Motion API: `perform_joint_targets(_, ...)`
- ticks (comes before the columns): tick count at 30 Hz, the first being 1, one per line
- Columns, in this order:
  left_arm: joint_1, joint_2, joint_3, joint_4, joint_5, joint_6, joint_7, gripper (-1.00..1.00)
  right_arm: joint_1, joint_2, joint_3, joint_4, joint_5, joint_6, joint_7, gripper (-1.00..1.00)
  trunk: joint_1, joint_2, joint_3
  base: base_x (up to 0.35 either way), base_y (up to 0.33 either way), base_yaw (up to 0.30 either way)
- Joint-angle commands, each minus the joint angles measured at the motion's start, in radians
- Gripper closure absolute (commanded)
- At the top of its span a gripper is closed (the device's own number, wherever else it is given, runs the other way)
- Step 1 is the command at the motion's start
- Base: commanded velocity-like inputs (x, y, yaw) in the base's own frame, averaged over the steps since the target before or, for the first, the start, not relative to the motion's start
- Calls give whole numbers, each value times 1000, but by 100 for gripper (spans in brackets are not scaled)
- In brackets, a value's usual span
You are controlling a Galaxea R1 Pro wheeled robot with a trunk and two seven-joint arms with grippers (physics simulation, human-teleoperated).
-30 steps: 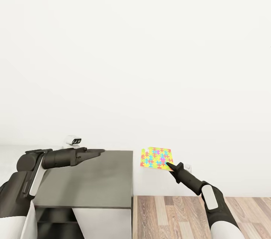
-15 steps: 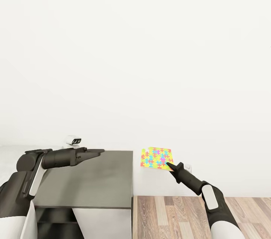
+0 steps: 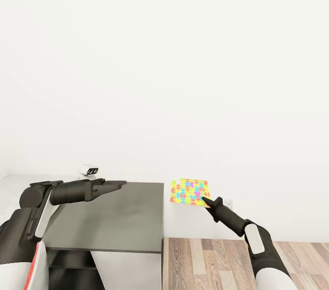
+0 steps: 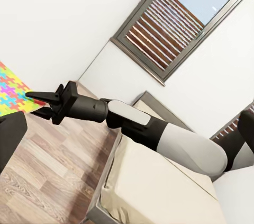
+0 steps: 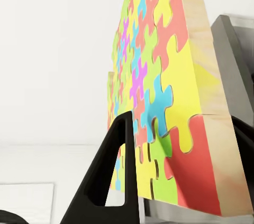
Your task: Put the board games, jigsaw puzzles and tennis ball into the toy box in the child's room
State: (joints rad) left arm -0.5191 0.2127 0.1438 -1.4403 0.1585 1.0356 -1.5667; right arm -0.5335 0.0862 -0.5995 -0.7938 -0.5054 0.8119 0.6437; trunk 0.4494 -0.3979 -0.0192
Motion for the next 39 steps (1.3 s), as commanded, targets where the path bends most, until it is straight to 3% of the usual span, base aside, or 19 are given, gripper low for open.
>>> perform_joint_targets(1, -1, 0, 0, 0, 0, 11, -4, -100, -1, 1, -5, -1, 2, 5, 4, 100, 1, -2, -2, 0, 0, 252)
perform_joint_targets(39, 1, 4, 6, 0, -1, 1, -4, -100, -1, 1, -3, -1, 10, -33, 4, 100, 1, -2, -2, 0, 0, 288)
